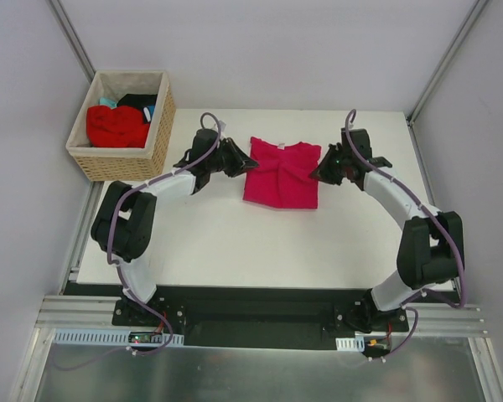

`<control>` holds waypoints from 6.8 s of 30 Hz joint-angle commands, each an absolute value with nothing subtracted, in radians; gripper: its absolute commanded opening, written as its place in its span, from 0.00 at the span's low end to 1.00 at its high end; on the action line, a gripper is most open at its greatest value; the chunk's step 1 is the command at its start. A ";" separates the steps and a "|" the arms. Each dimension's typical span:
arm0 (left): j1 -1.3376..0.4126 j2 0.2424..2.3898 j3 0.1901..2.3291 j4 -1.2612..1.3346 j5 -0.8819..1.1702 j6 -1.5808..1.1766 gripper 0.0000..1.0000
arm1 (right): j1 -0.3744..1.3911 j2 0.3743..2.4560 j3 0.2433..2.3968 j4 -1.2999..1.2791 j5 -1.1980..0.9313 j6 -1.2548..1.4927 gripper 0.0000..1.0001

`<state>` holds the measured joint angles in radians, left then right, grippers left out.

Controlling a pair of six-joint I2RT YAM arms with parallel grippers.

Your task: Fold and stack the t-shirts

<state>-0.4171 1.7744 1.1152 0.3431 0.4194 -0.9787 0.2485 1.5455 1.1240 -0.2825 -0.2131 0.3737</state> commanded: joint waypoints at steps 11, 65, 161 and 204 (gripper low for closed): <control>-0.298 1.979 1.374 0.345 0.540 -0.962 0.00 | 0.177 1.814 1.439 -0.258 -0.193 0.390 0.01; -0.396 2.042 1.313 0.552 0.626 -0.996 0.99 | 0.255 1.743 1.310 -0.121 -0.101 0.247 0.90; -0.525 1.795 0.269 0.884 0.471 -1.045 0.98 | 0.638 1.344 0.479 0.033 -0.028 0.489 0.89; -0.502 1.509 0.758 0.291 0.402 -0.858 0.99 | 0.560 1.520 1.045 -0.230 0.140 0.222 0.91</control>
